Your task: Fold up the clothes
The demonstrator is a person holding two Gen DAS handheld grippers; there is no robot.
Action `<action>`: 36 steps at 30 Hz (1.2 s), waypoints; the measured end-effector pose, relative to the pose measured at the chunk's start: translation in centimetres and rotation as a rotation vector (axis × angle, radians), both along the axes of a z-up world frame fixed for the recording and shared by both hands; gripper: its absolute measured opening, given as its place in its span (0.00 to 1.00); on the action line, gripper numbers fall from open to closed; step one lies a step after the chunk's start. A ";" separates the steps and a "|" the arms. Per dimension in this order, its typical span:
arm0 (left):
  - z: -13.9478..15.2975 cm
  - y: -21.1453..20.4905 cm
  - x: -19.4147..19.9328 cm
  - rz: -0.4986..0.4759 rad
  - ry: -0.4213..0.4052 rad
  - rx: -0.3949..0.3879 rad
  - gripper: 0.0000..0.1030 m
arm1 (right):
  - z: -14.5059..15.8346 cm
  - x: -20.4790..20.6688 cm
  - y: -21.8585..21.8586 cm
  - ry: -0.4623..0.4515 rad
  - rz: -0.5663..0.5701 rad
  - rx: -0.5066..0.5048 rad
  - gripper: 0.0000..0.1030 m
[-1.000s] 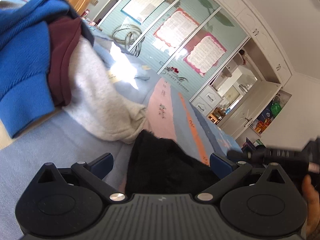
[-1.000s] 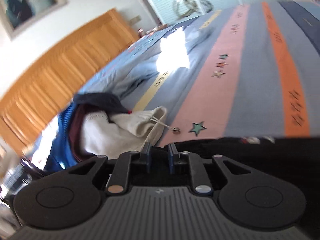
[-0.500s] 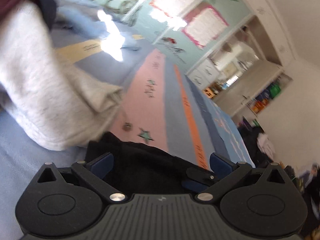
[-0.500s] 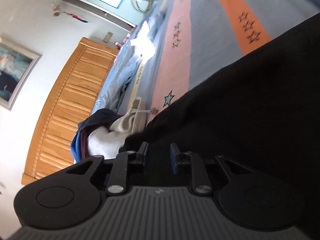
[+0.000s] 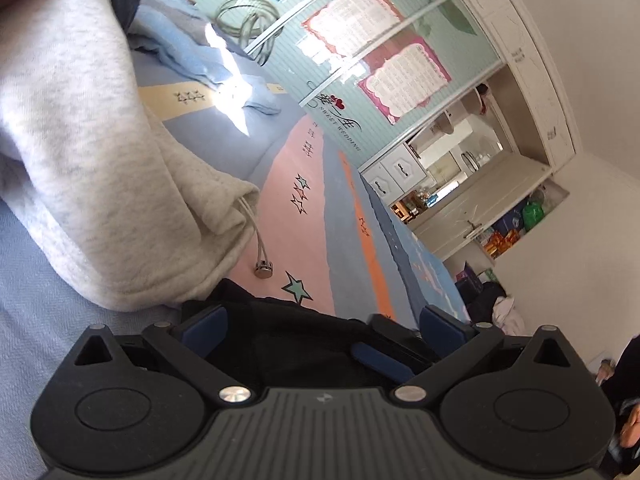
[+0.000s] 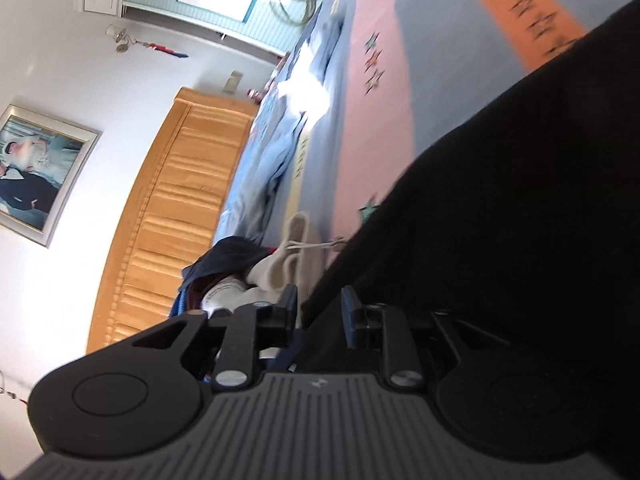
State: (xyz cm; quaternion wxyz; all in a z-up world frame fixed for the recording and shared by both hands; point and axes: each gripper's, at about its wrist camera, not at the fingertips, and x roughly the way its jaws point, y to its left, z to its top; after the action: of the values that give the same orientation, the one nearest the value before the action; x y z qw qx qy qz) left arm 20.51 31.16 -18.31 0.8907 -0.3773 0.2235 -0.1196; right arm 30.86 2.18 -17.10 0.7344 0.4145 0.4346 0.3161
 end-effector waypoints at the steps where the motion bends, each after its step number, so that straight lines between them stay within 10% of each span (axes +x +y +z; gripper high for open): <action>1: 0.0 -0.2 0.0 -0.004 -0.005 0.020 0.99 | -0.4 0.8 -0.2 0.027 -0.050 -0.026 0.29; 4: 0.6 -0.7 -0.2 0.004 0.007 0.057 0.99 | -1.1 1.1 -2.1 0.134 -0.129 0.001 0.23; 7: 2.3 -1.3 -0.9 -0.017 0.001 0.057 0.99 | 1.8 -2.7 -4.2 -0.020 -0.105 -0.146 0.23; 10: 3.2 -3.1 -1.1 -0.082 -0.002 0.136 0.99 | 0.9 -7.2 -8.5 0.035 -0.119 -0.089 0.29; 12: 1.9 -3.9 -0.4 -0.050 0.065 0.212 0.99 | -0.9 -9.2 -10.9 0.127 -0.136 -0.113 0.06; 15: 2.2 -3.7 -1.1 -0.045 0.047 0.233 0.98 | -0.9 -11.5 -14.3 0.126 -0.207 -0.051 0.21; 17: 2.8 -2.9 -2.3 -0.005 0.053 0.186 0.97 | -1.0 -11.9 -15.7 0.118 -0.236 -0.075 0.32; 19: 3.8 -1.9 -4.9 0.020 0.022 0.118 0.98 | -1.2 -12.4 -16.9 0.123 -0.260 -0.076 0.13; 28: 3.2 0.0 -16.1 0.290 0.138 -0.052 0.99 | -1.4 -18.3 -17.0 0.022 -0.193 0.144 0.37; 36: 1.0 -3.4 -16.3 0.376 0.202 -0.275 0.99 | -2.3 -21.6 -17.1 0.020 -0.199 0.169 0.43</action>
State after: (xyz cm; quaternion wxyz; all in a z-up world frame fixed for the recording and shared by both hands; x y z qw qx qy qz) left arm 4.20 27.81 -17.33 0.8109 -0.5397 0.2188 0.0572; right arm 9.23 -14.92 -19.43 0.7203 0.5190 0.3704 0.2732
